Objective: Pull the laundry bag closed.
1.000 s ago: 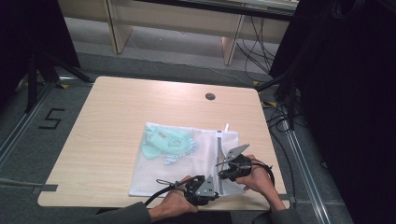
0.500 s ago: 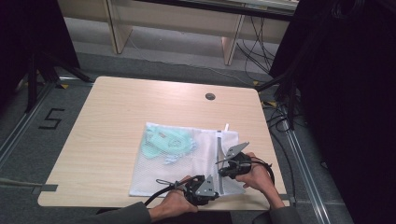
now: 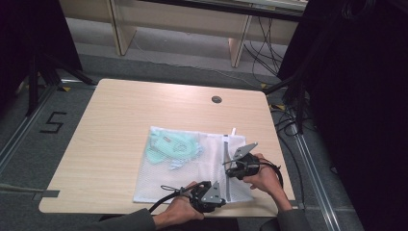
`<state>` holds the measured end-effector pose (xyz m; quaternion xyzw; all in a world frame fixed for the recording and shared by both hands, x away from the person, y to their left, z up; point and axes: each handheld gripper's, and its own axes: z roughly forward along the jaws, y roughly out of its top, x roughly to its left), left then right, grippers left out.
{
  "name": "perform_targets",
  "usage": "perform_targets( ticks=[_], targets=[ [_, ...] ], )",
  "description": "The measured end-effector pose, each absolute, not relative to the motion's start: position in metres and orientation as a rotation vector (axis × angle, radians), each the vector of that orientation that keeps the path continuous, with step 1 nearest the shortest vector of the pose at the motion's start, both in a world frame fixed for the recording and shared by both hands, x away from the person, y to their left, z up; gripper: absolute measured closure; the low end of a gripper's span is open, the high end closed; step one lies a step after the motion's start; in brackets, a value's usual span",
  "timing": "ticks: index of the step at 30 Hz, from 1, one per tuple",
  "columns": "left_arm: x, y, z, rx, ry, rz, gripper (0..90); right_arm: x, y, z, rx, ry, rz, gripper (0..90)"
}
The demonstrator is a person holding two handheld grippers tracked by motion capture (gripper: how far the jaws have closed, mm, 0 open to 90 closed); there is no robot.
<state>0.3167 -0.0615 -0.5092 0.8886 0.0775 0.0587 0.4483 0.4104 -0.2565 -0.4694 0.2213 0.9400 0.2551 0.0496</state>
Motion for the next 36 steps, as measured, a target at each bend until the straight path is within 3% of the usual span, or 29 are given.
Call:
perform_targets(
  ticks=[36],
  targets=[
    [0.313, -0.064, -0.511, 2.198, 0.188, 0.103, 88.9, 0.445, -0.259, -0.469, 0.727, 2.785, 0.782, 86.9]
  ],
)
